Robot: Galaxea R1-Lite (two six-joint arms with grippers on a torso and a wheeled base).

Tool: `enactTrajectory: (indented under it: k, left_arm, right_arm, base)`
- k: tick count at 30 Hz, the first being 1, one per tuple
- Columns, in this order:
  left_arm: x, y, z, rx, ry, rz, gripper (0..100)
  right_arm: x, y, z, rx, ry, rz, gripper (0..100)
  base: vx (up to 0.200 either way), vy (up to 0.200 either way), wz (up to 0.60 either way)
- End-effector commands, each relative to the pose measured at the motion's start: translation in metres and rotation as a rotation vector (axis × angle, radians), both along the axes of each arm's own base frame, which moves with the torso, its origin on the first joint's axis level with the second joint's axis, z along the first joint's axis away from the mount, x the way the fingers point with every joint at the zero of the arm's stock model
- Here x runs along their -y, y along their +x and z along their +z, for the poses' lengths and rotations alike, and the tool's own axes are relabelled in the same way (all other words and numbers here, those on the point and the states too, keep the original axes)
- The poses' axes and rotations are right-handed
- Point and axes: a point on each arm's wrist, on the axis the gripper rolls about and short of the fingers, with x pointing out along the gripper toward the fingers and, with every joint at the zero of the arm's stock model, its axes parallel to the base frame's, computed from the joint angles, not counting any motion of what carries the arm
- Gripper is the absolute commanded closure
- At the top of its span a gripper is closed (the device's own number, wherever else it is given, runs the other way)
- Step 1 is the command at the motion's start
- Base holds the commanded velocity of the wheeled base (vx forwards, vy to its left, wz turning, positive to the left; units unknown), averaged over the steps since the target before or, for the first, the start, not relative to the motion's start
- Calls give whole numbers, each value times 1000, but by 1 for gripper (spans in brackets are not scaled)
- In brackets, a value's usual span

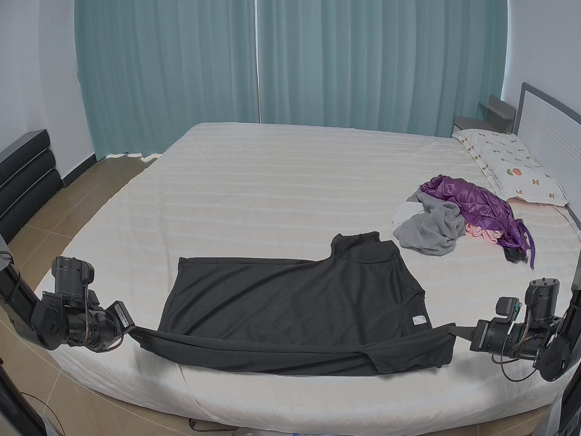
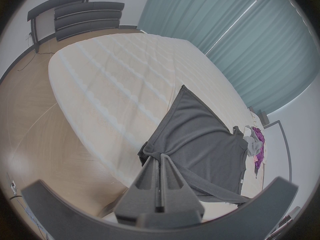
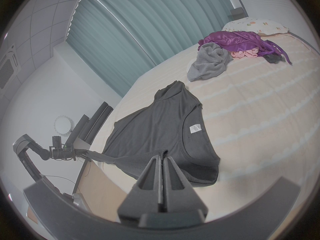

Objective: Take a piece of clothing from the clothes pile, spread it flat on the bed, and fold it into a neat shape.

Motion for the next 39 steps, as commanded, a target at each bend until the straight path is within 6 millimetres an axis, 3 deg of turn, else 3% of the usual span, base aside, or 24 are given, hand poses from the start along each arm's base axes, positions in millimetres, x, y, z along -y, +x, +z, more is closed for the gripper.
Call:
enactTrajectory:
  k: [1, 14, 24, 29, 39]
  left_arm:
    - [0, 4, -1, 3, -1, 1, 100]
    - [-2, 47, -30, -44, -22, 7, 100]
    - [-1, 68, -29, -8, -23, 3, 100]
    - [0, 69, -23, 13, -17, 2, 100]
    - [5, 56, 0, 32, -8, -10, 100]
  right_arm:
    - [0, -2, -1, -6, 2, 2, 100]
    - [-3, 49, -18, 26, -1, -5, 100]
    - [-6, 81, -28, -4, -3, -3, 100]
    - [-4, 84, -30, -16, -10, -18, 100]
    - [-2, 70, -26, -11, -3, -26, 100]
  base:
    - [0, 0, 0]
    - [0, 0, 0]
    - [0, 0, 0]
    - [0, 0, 0]
    - [0, 0, 0]
